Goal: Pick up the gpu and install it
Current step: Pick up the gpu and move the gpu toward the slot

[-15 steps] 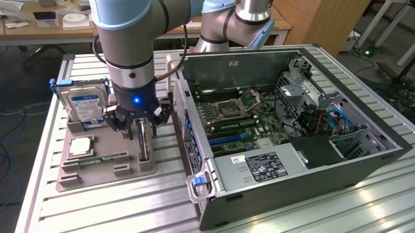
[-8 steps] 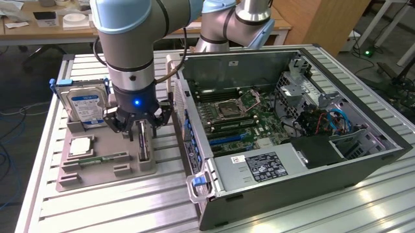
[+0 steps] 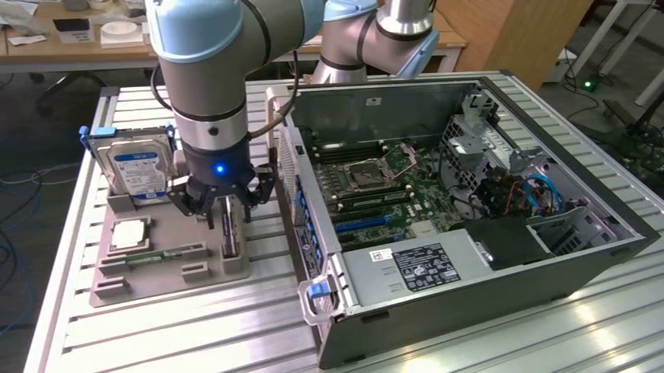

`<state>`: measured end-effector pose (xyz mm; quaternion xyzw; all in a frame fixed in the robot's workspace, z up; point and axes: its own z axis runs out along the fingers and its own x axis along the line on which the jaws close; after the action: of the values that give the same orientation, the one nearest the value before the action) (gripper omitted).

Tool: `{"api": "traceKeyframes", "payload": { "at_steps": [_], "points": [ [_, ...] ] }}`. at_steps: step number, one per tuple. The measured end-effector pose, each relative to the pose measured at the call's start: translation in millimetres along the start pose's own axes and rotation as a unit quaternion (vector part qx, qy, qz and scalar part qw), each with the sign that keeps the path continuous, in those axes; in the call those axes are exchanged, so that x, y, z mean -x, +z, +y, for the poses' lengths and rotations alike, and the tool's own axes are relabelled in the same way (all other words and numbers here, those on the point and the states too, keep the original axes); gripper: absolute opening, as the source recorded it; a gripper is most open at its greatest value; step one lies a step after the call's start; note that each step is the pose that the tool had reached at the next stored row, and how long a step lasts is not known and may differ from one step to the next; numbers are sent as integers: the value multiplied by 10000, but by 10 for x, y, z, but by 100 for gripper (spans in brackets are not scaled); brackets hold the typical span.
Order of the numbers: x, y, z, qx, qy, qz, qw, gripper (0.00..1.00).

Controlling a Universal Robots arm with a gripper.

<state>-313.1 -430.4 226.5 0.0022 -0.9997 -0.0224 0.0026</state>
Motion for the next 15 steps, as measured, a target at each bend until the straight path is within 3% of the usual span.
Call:
{"api": "traceKeyframes", "payload": {
  "at_steps": [3,4,15],
  "points": [
    [0,2,0,1,0,-1,10000,59],
    [1,30,40,1,0,-1,10000,59],
    [1,30,40,1,0,-1,10000,59]
  ]
}}
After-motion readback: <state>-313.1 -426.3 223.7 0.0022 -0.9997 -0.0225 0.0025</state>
